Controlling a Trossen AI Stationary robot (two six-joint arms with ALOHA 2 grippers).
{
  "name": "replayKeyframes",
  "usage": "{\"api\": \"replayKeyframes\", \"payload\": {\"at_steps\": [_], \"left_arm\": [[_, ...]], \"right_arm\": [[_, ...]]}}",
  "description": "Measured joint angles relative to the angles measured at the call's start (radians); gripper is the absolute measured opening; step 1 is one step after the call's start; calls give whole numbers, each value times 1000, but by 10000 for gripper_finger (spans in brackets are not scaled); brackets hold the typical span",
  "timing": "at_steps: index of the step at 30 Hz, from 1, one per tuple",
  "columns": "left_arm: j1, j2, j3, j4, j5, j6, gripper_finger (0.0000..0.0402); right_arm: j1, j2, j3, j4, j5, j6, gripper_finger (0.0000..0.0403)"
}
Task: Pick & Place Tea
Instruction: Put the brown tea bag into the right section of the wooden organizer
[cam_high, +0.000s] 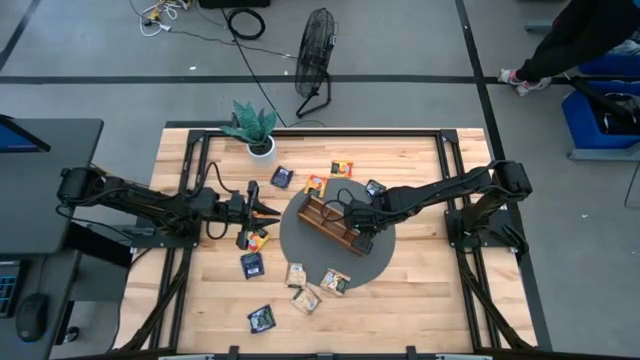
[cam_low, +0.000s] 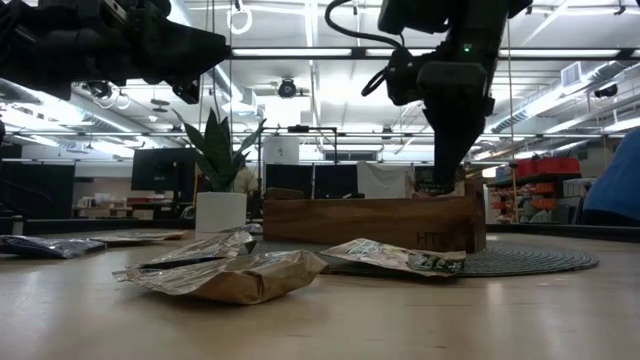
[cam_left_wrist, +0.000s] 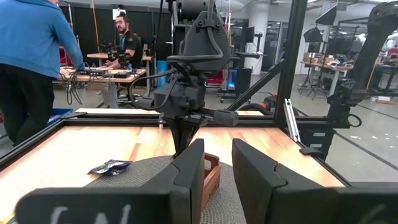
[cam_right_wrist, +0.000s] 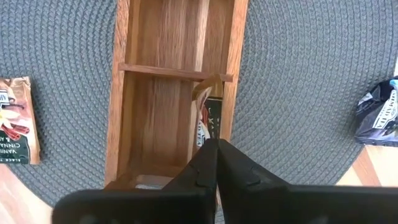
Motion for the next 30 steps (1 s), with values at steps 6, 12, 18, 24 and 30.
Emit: {"api": "replayKeyframes", "payload": {"at_steps": [6, 12, 18, 24, 30], "left_arm": [[0, 0, 1, -2, 0, -2, 87], [0, 0, 1, -8, 0, -2, 87], [0, 0, 1, -8, 0, -3, 87], [0, 0, 1, -8, 0, -2, 87], [0, 0, 1, -15, 0, -2, 87]], "right_arm": [[0, 0, 0, -7, 26, 2, 21], [0, 0, 0, -17, 44, 1, 55], [-4, -5, 0, -50, 46, -2, 111], [-3, -48, 0, -80, 72, -2, 139], [11, -136, 0, -41, 98, 0, 141]]}}
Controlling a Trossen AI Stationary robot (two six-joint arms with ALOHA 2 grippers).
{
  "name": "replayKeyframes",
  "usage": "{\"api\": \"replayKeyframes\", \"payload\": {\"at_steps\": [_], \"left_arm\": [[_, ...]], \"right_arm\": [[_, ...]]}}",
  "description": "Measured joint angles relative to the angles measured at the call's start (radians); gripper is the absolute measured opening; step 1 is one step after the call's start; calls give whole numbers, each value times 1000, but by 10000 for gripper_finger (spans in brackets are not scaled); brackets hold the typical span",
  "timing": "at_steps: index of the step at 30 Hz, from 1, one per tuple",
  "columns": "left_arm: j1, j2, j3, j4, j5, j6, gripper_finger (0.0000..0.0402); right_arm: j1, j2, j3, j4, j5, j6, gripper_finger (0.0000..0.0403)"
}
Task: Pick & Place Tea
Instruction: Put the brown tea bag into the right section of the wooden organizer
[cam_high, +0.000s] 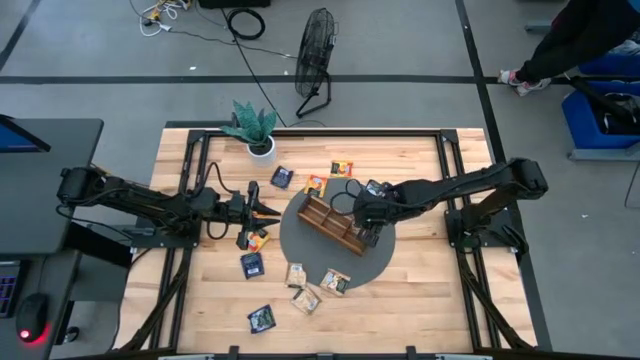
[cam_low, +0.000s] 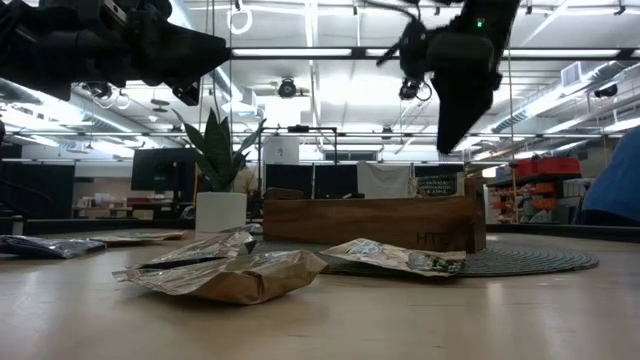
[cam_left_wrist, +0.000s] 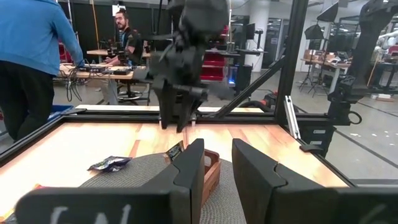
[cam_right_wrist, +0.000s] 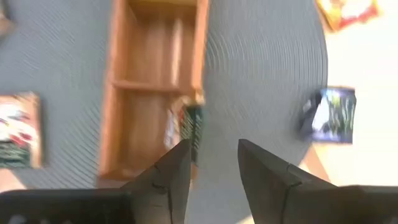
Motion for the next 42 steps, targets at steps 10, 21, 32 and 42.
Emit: {"api": "replayKeyframes", "payload": {"at_steps": [10, 21, 32, 42], "left_arm": [[0, 0, 0, -2, 0, 0, 87], [0, 0, 0, -2, 0, -1, 87], [0, 0, 0, -3, 0, -8, 87], [0, 0, 0, -3, 0, -21, 87]], "right_arm": [[79, -36, 0, 195, -107, 12, 141], [179, -36, 0, 261, -158, 118, 141], [347, -36, 0, 280, -17, 320, 141], [422, -18, -33, 335, 83, 485, 141]]}}
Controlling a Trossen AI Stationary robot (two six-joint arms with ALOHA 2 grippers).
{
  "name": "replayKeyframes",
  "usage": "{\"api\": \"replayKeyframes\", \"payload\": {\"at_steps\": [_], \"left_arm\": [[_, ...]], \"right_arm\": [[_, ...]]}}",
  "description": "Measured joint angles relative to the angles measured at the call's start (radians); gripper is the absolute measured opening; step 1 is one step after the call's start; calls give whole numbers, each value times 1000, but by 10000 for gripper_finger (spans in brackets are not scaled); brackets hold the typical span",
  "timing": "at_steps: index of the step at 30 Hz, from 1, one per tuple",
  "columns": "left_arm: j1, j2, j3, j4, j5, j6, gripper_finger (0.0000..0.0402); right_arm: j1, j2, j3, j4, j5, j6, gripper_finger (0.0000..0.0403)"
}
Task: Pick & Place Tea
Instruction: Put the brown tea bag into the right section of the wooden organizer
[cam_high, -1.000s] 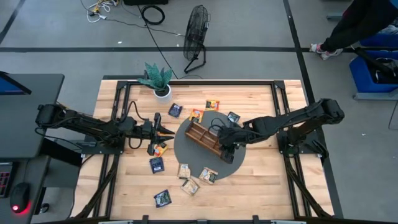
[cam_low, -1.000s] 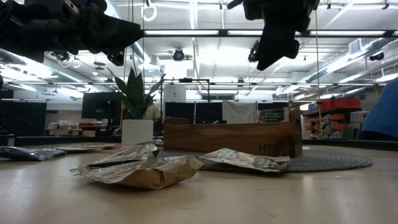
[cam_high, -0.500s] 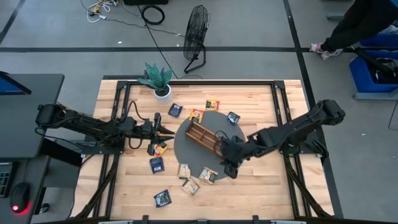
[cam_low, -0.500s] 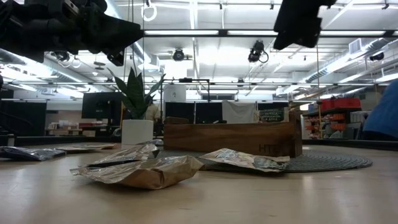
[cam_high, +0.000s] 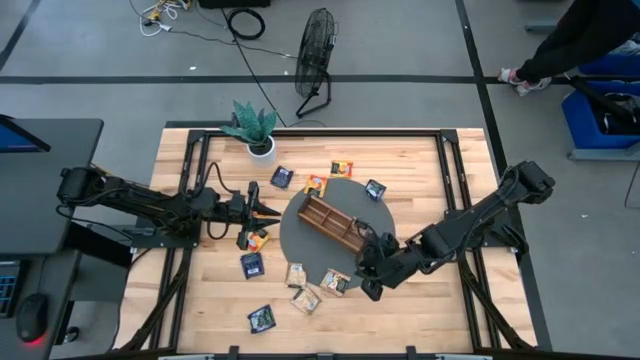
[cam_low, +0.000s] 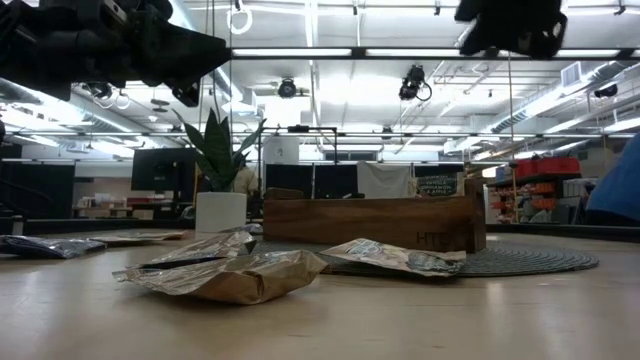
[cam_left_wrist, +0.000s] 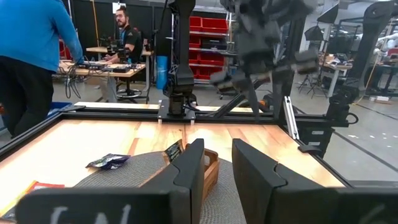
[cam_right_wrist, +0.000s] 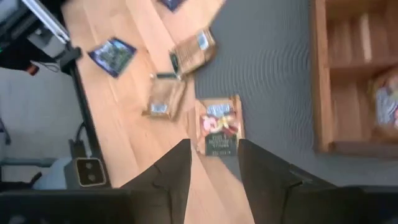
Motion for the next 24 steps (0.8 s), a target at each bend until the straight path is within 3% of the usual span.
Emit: {"api": "replayKeyframes", "payload": {"at_steps": [4, 16, 24], "left_arm": [[0, 0, 0, -5, 0, -14, 87], [0, 0, 0, -12, 0, -21, 87], [0, 0, 0, -13, 0, -21, 87]], "right_arm": [[4, 27, -77, 115, -58, 58, 141], [8, 35, -370, 536, -74, 211, 141], [8, 80, -424, 661, -37, 228, 141]]}}
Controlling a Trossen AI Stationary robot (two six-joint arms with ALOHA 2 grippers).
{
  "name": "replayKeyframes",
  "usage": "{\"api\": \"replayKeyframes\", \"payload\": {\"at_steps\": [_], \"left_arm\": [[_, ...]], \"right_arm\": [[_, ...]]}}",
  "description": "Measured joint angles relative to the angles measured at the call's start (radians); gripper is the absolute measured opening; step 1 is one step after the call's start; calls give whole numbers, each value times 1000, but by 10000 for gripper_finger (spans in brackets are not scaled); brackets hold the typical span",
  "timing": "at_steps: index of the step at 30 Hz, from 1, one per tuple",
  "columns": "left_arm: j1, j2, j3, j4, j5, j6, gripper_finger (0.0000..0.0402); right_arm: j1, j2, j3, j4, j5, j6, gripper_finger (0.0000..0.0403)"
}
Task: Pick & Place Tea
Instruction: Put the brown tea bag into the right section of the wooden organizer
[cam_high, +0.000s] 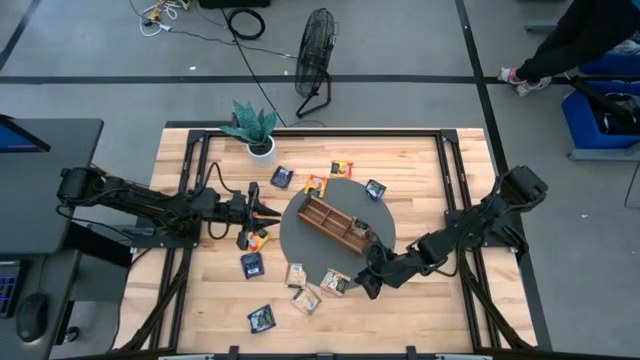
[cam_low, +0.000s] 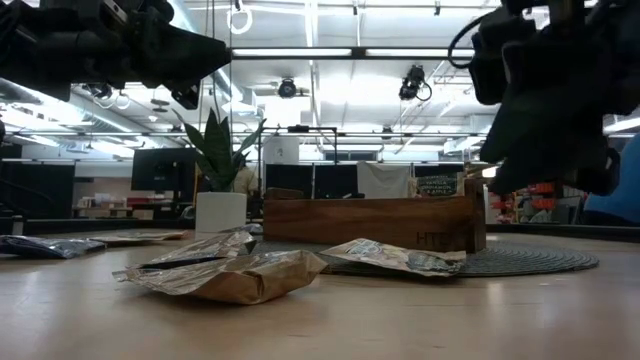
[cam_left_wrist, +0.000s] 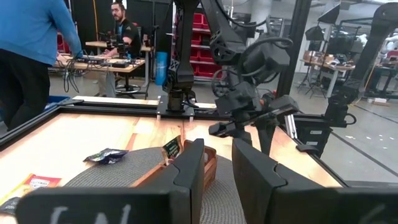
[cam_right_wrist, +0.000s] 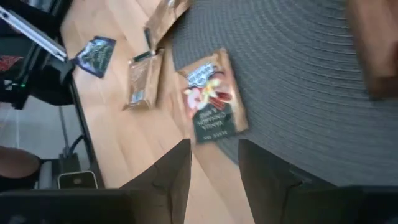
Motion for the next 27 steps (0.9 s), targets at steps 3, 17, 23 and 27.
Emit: {"api": "replayKeyframes", "payload": {"at_steps": [3, 17, 23, 27], "left_arm": [[0, 0, 0, -1, 0, 0, 87], [0, 0, 0, -7, 0, 0, 87], [0, 0, 0, -6, 0, 0, 87], [0, 0, 0, -7, 0, 0, 87]], "right_arm": [[-4, 45, 0, 22, -17, -3, 141], [-49, 119, 0, 106, -36, -18, 206], [-63, 128, 1, 122, -51, -23, 208], [-63, 128, 1, 119, -52, -23, 203]]}}
